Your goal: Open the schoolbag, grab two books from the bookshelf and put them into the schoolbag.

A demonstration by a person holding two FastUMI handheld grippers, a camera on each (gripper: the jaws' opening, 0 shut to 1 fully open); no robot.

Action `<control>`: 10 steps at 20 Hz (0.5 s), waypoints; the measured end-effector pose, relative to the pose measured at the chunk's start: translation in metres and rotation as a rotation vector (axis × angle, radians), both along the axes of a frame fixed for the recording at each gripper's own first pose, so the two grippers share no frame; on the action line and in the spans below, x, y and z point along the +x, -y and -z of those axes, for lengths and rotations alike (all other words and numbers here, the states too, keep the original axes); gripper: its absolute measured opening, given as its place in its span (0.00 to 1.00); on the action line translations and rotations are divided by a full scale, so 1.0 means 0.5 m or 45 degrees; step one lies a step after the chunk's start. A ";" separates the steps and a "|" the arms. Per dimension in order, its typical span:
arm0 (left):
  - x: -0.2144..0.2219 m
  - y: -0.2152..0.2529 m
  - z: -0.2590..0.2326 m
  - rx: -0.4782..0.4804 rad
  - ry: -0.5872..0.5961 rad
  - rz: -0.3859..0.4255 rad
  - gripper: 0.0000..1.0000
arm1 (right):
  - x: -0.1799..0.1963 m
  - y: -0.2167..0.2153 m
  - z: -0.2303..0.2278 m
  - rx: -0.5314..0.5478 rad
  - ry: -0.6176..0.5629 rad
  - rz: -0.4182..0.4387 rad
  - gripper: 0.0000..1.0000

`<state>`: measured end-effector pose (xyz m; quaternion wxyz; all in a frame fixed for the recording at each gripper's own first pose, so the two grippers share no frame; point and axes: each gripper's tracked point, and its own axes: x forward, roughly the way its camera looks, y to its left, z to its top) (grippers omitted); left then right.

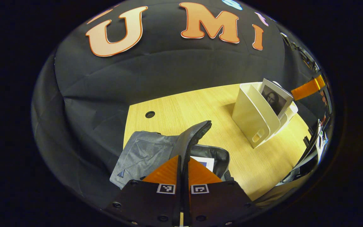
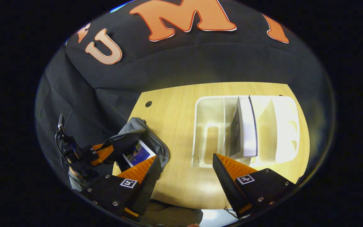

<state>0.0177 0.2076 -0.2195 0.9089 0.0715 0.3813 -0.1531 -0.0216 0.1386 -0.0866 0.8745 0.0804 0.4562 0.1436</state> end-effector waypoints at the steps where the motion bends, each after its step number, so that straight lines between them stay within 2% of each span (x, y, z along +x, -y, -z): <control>1: -0.001 0.000 0.000 0.001 -0.002 -0.007 0.04 | 0.010 0.013 -0.012 -0.002 0.001 0.005 0.98; 7: -0.002 0.009 0.012 0.005 -0.024 -0.055 0.04 | 0.070 0.098 -0.038 -0.099 0.012 -0.009 0.99; 10: -0.002 0.011 0.018 0.006 -0.035 -0.085 0.04 | 0.100 0.139 -0.014 -0.149 -0.022 0.014 0.98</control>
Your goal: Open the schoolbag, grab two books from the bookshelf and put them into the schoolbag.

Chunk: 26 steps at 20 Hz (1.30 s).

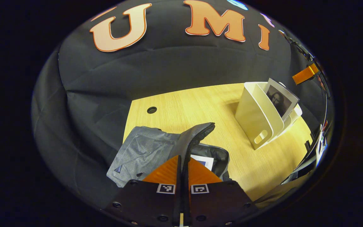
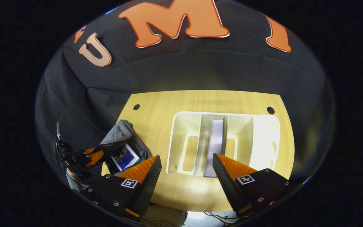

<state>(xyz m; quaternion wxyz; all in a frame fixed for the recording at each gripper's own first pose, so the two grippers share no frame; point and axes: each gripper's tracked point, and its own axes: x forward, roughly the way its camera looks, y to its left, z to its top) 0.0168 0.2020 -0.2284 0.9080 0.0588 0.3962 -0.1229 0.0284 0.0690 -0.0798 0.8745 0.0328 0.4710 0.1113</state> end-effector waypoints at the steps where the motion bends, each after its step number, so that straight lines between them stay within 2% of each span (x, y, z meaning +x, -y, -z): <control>1: 0.000 0.002 0.002 -0.001 -0.003 -0.011 0.04 | 0.008 0.013 0.012 -0.017 -0.015 0.004 0.98; 5: -0.009 0.003 0.005 0.007 -0.016 -0.052 0.04 | 0.038 0.045 0.062 -0.071 -0.069 0.014 0.96; 8: -0.014 0.005 0.008 0.018 -0.023 -0.079 0.04 | 0.056 0.059 0.094 -0.083 -0.107 0.026 0.81; 11: -0.022 0.008 0.006 0.028 -0.030 -0.103 0.04 | 0.063 0.060 0.115 -0.086 -0.128 0.014 0.72; 12: -0.024 0.010 0.009 0.034 -0.036 -0.110 0.04 | 0.064 0.063 0.124 -0.095 -0.135 0.008 0.58; 13: -0.024 0.012 0.012 0.038 -0.039 -0.115 0.04 | 0.067 0.067 0.134 -0.100 -0.145 0.006 0.67; 17: -0.042 0.015 0.013 0.063 -0.056 -0.135 0.04 | 0.071 0.074 0.168 -0.062 -0.202 0.038 0.60; 18: -0.041 0.016 0.014 0.070 -0.056 -0.134 0.04 | 0.073 0.078 0.175 -0.060 -0.209 0.052 0.55; 20: -0.044 0.018 0.016 0.083 -0.062 -0.129 0.04 | 0.075 0.093 0.192 -0.076 -0.223 0.073 0.57; 21: -0.043 0.019 0.015 0.087 -0.065 -0.125 0.05 | 0.077 0.096 0.197 -0.068 -0.232 0.091 0.47; 22: -0.044 0.019 0.016 0.090 -0.064 -0.124 0.04 | 0.079 0.097 0.197 -0.060 -0.239 0.109 0.43; 26: -0.039 0.016 0.018 0.078 -0.067 -0.109 0.04 | 0.071 0.104 0.191 -0.080 -0.242 0.142 0.36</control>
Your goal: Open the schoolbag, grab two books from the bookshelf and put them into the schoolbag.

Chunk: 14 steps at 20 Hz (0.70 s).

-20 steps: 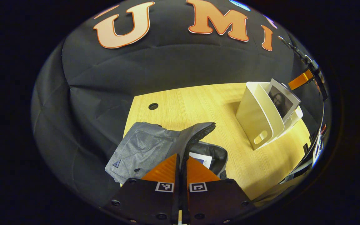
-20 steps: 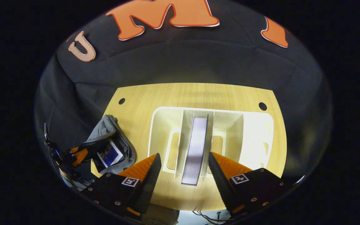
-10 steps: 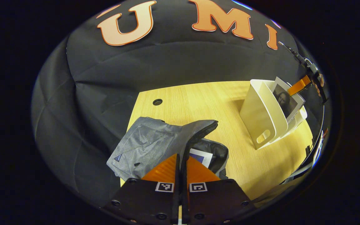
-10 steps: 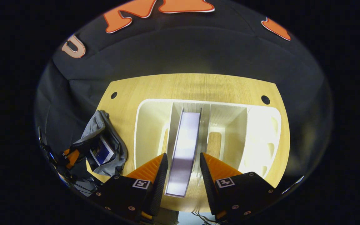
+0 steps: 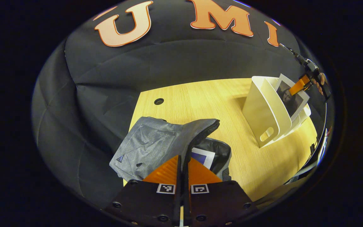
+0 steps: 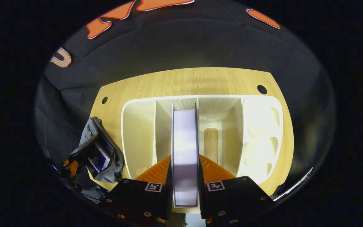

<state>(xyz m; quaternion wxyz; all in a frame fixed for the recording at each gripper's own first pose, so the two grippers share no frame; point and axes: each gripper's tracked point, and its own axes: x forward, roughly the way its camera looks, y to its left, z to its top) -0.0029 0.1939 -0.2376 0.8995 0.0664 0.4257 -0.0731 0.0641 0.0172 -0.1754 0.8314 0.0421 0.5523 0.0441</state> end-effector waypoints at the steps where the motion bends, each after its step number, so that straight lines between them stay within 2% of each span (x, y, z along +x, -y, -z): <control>1: 0.002 0.000 0.002 -0.008 -0.002 0.001 0.04 | -0.005 -0.003 -0.005 0.003 -0.002 0.008 0.36; 7: -0.001 -0.004 0.012 -0.056 -0.006 0.047 0.04 | -0.040 -0.015 -0.049 0.002 0.029 0.047 0.36; 14: -0.001 -0.028 0.003 -0.083 0.014 0.172 0.04 | -0.107 -0.042 -0.101 -0.016 0.088 0.127 0.35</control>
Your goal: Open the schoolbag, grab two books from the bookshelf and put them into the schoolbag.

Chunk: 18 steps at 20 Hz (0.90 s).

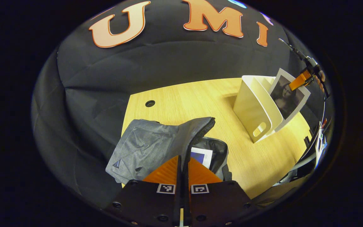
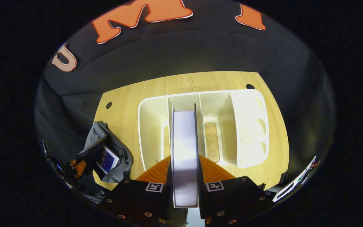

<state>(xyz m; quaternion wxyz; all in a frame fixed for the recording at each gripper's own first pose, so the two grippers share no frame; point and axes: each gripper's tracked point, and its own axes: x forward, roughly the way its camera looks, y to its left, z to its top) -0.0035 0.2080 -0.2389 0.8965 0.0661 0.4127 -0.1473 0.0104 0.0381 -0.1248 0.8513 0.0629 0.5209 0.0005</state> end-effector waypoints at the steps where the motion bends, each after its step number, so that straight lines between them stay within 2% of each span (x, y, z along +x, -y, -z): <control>1: 0.001 -0.004 -0.001 -0.008 0.006 0.018 0.04 | -0.012 -0.004 -0.005 0.000 0.006 0.018 0.35; 5: -0.005 -0.016 -0.004 -0.039 0.019 0.080 0.04 | -0.075 -0.018 -0.016 0.005 0.006 0.087 0.35; 6: -0.007 -0.018 -0.003 -0.050 0.018 0.094 0.04 | -0.090 -0.023 -0.019 0.005 0.006 0.101 0.31; 7: -0.009 -0.022 -0.001 -0.057 0.018 0.105 0.04 | -0.101 -0.028 -0.020 0.006 0.006 0.115 0.35; 18: -0.007 -0.029 0.006 -0.080 0.034 0.264 0.04 | -0.230 -0.066 -0.025 0.006 0.013 0.257 0.34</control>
